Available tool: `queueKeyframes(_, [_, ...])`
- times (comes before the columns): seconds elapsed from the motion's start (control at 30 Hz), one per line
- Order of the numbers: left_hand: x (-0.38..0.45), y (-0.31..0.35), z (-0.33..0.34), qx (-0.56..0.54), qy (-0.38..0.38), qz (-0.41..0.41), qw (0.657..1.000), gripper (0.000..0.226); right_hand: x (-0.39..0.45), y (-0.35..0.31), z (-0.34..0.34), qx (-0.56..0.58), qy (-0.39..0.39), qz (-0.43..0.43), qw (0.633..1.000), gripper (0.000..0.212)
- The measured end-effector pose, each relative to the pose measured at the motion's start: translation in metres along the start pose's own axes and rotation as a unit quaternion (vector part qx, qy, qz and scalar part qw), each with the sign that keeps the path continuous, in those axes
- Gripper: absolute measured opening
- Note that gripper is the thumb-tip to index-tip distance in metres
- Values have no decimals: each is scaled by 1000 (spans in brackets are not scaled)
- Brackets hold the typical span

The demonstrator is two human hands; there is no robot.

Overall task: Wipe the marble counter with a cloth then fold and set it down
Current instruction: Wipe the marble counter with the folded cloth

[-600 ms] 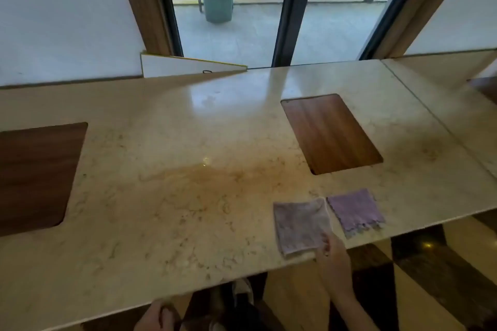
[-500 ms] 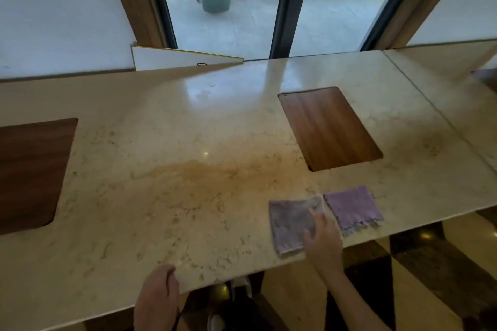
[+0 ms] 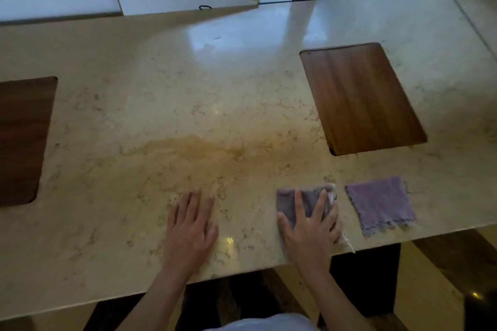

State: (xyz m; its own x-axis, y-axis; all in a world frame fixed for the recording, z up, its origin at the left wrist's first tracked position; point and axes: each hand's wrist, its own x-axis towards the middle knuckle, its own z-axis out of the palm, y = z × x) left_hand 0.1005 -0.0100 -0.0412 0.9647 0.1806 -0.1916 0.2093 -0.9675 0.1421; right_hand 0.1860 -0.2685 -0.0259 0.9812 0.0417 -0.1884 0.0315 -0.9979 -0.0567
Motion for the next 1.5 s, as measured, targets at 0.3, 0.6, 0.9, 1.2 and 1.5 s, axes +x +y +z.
queueKeyframes(0.3, [1,2,-1,-4,18,-1,1000,68,-14,-40,10,46,73,-122,989,52])
queueKeyframes(0.6, [1,-1,-1,-2,44,9,999,67,100,-23,-1,20,85,-132,987,46])
queueKeyframes(0.9, [2,-81,-25,-17,97,-170,980,56,33,-120,19,76,75,-250,962,45])
queueKeyframes(1.2, [-1,-111,-19,-29,88,-191,977,63,138,-90,-10,77,65,-35,994,49])
queueKeyframes(1.5, [3,-132,-30,-54,106,-186,975,54,2,-171,21,49,23,-398,916,45])
